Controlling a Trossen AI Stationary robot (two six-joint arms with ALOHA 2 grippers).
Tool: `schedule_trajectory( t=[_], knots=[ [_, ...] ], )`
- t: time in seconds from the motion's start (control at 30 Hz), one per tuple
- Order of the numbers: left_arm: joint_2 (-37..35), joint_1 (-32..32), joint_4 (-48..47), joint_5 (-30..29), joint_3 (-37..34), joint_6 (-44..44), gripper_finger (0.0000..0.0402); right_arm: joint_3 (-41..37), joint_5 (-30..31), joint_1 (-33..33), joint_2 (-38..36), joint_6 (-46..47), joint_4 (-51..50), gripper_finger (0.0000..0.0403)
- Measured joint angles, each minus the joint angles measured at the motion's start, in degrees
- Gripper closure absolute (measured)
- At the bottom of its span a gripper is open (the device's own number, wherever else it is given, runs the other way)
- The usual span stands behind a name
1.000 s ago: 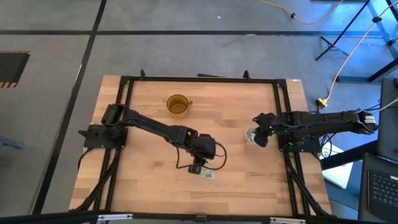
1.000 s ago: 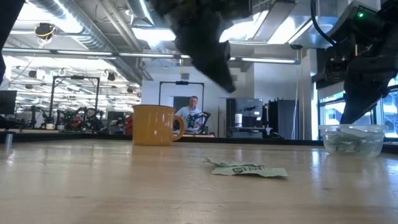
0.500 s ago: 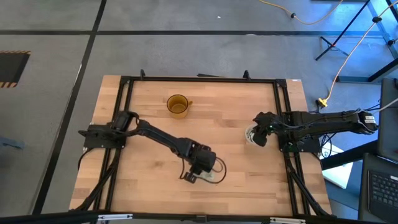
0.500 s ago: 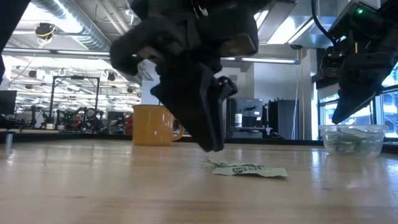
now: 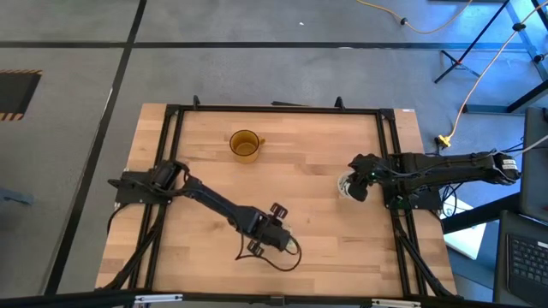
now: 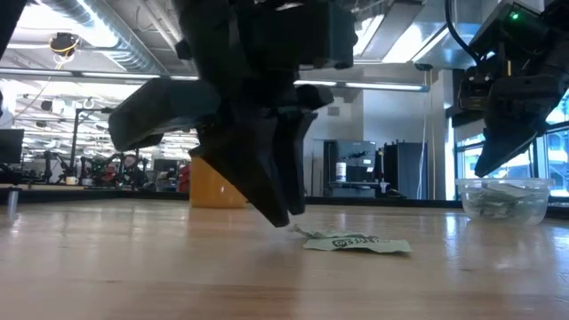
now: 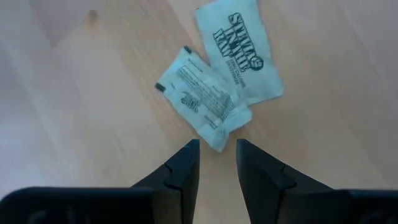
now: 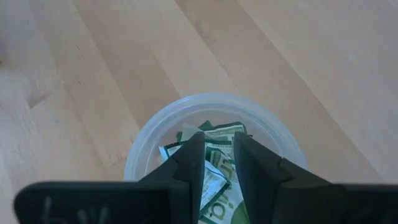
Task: Pick and place items into bin
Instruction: Put the stevia packet into the transparent bin
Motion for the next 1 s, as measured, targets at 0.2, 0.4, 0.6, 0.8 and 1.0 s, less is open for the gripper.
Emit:
schedule_trajectory(
  t=[0.2,0.4,0.6,0.8,1.0],
  knots=[
    [1.49,-1.87,0.59,-3.74,0.01,0.30,0.0302,0.00,0.00,0.00,0.00,0.13,0.01,0.0313],
    [2.56,-2.78,1.76,-6.71,0.17,0.85,0.0302,0.00,-0.03,0.00,0.00,0.32,0.22,0.0313],
    [2.71,-3.41,2.31,-9.15,0.09,1.86,0.0302,0.00,-0.05,0.00,0.00,0.50,0.22,0.0313],
    [2.91,-3.09,4.07,-10.13,0.02,4.40,0.0302,0.00,-0.05,0.00,0.00,0.49,0.22,0.0313],
    [2.91,-2.67,4.07,-9.08,0.02,4.35,0.0304,0.00,-0.09,0.00,0.00,0.22,0.22,0.0313]
  ],
)
